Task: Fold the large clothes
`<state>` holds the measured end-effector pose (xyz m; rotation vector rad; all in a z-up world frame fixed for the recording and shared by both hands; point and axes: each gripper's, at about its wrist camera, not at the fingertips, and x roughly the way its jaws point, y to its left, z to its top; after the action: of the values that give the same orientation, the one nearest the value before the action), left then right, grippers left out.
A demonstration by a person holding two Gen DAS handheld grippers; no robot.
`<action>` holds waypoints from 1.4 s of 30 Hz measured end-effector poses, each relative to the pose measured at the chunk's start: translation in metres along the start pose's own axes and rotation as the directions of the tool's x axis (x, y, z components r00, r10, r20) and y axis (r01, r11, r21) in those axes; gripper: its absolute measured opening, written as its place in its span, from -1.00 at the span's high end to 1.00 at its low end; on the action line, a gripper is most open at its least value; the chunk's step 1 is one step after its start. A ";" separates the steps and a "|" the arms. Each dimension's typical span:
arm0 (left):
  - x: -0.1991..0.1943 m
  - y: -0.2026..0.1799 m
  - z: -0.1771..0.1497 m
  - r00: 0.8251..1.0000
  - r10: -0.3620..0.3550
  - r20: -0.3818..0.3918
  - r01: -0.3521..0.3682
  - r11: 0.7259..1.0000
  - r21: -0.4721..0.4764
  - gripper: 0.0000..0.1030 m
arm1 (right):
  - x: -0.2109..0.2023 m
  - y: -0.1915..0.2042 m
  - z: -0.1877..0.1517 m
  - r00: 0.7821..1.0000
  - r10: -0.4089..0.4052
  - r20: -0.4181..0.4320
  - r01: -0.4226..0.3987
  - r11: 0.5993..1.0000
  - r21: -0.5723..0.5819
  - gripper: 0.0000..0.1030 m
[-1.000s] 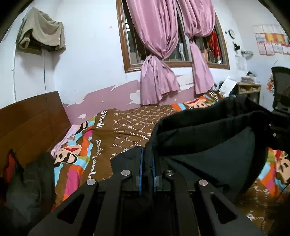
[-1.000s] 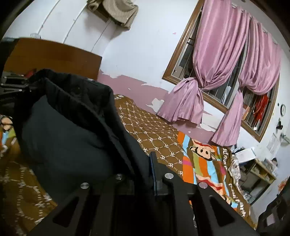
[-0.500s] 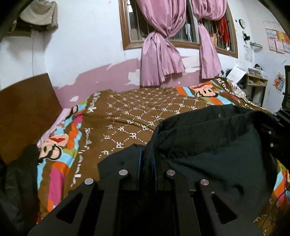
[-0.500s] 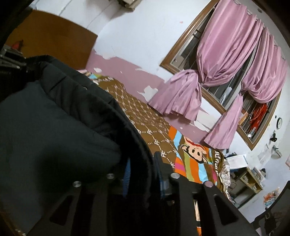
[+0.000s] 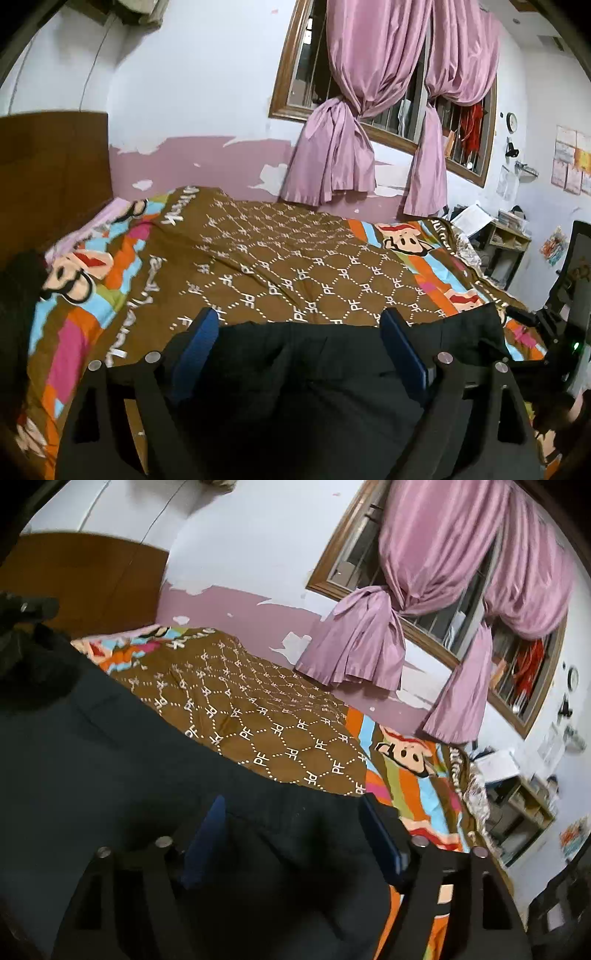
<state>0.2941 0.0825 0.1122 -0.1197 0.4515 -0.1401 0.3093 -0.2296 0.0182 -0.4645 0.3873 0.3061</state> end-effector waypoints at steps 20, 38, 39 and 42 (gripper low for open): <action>-0.032 -0.033 -0.111 0.961 -0.092 -0.262 0.122 0.988 0.099 -0.71 | -0.052 0.019 -0.060 0.917 0.374 -0.136 -0.321 0.897 0.305 -0.63; 0.076 -0.035 -0.094 0.948 0.072 -0.309 -0.003 0.976 0.220 -0.98 | 0.042 0.010 -0.056 0.920 0.351 -0.173 -0.298 0.915 0.274 -1.00; 0.081 -0.033 -0.092 0.949 0.072 -0.307 -0.005 0.977 0.213 -0.98 | 0.046 0.008 -0.055 0.920 0.351 -0.172 -0.295 0.912 0.285 -1.00; 0.096 -0.026 -0.086 0.951 0.075 -0.301 -0.013 0.979 0.203 -0.98 | 0.065 -0.003 -0.051 0.922 0.346 -0.173 -0.276 0.902 0.331 -1.00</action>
<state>0.3392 0.0346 -0.0020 0.1114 0.7486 -0.1602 0.3529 -0.2446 -0.0505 -0.1323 0.7263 0.5002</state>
